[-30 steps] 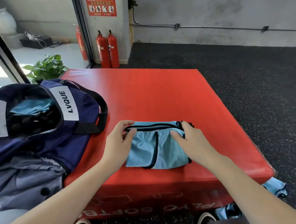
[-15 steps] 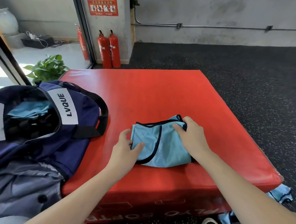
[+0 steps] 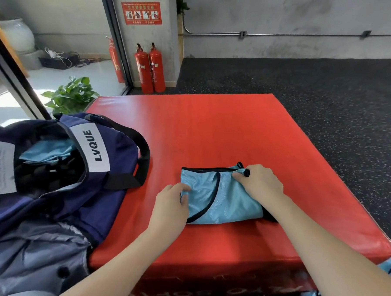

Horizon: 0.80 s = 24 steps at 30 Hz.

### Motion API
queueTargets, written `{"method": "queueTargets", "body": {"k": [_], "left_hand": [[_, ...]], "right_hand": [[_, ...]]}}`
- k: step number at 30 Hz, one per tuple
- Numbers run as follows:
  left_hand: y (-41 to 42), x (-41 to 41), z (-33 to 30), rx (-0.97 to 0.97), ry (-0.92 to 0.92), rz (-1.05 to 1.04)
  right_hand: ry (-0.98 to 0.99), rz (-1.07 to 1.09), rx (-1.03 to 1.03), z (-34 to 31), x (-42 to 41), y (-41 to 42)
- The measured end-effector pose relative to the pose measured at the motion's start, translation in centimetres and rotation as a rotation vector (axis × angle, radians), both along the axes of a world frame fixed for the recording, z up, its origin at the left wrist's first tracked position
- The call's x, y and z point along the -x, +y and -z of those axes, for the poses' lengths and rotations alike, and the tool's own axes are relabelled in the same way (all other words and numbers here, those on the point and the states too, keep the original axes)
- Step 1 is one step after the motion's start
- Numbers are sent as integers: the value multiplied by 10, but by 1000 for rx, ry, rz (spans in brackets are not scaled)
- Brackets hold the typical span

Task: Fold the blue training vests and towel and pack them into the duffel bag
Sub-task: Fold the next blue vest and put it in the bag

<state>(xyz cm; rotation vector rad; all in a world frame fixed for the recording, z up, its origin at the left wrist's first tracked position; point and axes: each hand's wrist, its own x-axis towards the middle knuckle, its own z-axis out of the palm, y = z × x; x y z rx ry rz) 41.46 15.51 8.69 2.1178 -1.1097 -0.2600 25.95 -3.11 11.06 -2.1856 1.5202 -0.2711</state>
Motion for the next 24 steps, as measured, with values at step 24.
{"method": "queueTargets", "body": {"k": [24], "left_hand": [[-74, 17, 20, -271, -371, 479]], "right_hand": [[-163, -270, -52, -12, 62, 10]]}}
